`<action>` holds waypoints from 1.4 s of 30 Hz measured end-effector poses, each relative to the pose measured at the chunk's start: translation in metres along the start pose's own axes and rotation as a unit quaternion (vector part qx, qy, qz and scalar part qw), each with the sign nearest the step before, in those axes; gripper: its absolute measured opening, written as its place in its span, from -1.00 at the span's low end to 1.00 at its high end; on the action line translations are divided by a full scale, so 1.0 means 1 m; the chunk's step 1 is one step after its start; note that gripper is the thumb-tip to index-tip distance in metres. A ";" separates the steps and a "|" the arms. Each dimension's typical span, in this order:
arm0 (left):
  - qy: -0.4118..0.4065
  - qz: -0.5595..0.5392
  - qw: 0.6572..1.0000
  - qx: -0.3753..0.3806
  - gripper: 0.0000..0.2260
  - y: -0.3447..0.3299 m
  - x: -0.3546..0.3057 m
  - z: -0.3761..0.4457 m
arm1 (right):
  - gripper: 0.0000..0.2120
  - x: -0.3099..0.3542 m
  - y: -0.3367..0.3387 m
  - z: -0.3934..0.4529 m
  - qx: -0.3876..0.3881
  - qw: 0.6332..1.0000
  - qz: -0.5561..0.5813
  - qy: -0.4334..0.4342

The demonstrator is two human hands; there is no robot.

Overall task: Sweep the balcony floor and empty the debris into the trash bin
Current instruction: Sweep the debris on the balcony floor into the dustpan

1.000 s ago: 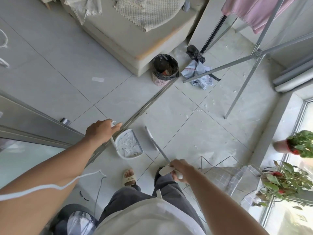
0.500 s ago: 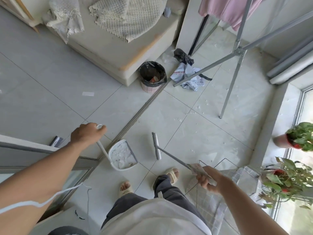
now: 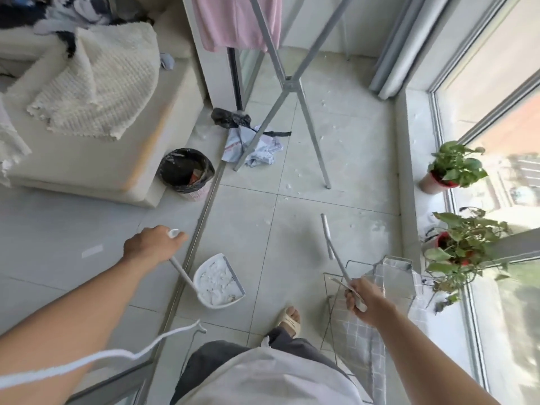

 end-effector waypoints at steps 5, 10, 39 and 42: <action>-0.061 0.034 0.998 -0.007 -0.62 0.018 -0.058 0.005 | -0.85 0.005 0.000 0.013 -0.033 0.998 0.048 0.038; -0.112 0.059 0.992 -0.025 -0.66 0.039 -0.109 0.018 | -0.80 0.010 -0.023 0.020 -0.035 0.998 0.036 0.037; -0.419 0.178 0.888 0.067 -0.47 0.029 -0.238 0.154 | -0.92 0.057 -0.120 0.049 -0.219 0.964 0.145 -0.048; -0.411 0.181 0.891 0.075 -0.48 0.030 -0.233 0.156 | -0.86 0.047 -0.129 0.067 -0.191 0.972 0.115 -0.069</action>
Point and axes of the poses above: each hand's wrist, its own z-axis towards the middle knuckle, its own y-axis out of the back of the hand, x = y × z, the point moved 1 cm from there along z, towards the middle knuckle, and after that the axes turned 14 degrees about y, right-handed, at the moved point
